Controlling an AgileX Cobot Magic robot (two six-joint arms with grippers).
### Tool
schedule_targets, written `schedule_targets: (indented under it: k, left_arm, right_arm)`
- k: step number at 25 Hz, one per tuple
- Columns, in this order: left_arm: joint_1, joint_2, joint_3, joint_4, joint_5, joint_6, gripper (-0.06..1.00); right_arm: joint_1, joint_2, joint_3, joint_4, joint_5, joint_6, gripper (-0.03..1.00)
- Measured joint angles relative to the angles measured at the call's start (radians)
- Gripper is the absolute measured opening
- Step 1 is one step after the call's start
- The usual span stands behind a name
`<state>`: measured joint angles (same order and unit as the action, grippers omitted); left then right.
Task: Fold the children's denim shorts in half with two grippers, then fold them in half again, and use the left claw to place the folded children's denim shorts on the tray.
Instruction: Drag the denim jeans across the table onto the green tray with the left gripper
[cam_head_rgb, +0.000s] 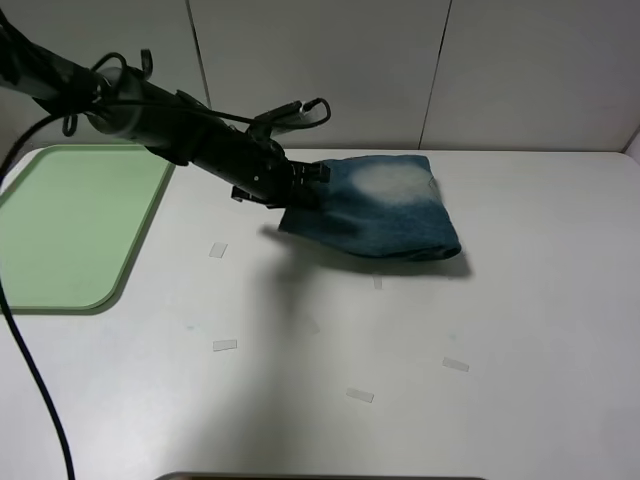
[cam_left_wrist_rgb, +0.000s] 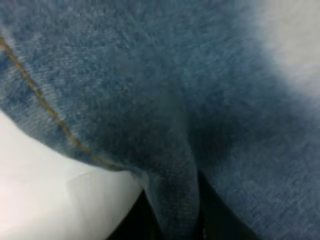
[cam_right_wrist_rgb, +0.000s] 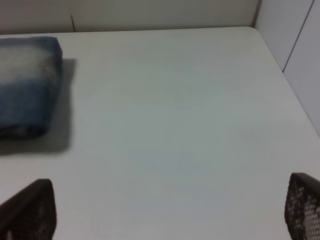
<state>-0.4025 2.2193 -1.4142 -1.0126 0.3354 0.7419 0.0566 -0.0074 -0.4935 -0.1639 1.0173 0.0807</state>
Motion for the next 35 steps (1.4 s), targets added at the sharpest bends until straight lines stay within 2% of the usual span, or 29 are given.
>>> schedule_targets:
  k: [4, 7, 12, 15, 16, 21, 22, 25, 29, 35]
  left_arm:
    - [0.023, -0.059, -0.008, 0.208, 0.024, -0.131, 0.09]
    - [0.033, -0.091, -0.009, 0.308, 0.039, -0.187, 0.08]
    - [0.055, -0.126, -0.009, 0.44, 0.098, -0.204, 0.08]
    - [0.076, -0.143, -0.009, 0.553, 0.151, -0.205, 0.08]
    - [0.076, -0.143, -0.009, 0.553, 0.151, -0.205, 0.08]
    - [0.131, -0.162, -0.009, 0.763, 0.251, -0.208, 0.08]
    - [0.158, -0.171, -0.009, 0.845, 0.29, -0.208, 0.08]
    - [0.198, -0.187, -0.009, 0.946, 0.339, -0.208, 0.08]
    - [0.253, -0.213, -0.009, 1.051, 0.367, -0.208, 0.08]
    - [0.314, -0.253, -0.009, 1.159, 0.383, -0.21, 0.08]
  right_arm:
    - [0.0, 0.0, 0.0, 0.0, 0.0, 0.0, 0.69]
    - [0.0, 0.0, 0.0, 0.0, 0.0, 0.0, 0.69]
    - [0.0, 0.0, 0.0, 0.0, 0.0, 0.0, 0.69]
    - [0.0, 0.0, 0.0, 0.0, 0.0, 0.0, 0.69]
    - [0.0, 0.0, 0.0, 0.0, 0.0, 0.0, 0.69]
    - [0.0, 0.0, 0.0, 0.001, 0.0, 0.0, 0.69]
    - [0.0, 0.0, 0.0, 0.002, 0.0, 0.0, 0.69]
    - [0.0, 0.0, 0.0, 0.003, -0.001, 0.0, 0.69]
    - [0.0, 0.0, 0.0, 0.003, -0.001, 0.0, 0.69]
    - [0.0, 0.0, 0.0, 0.004, -0.001, 0.0, 0.69]
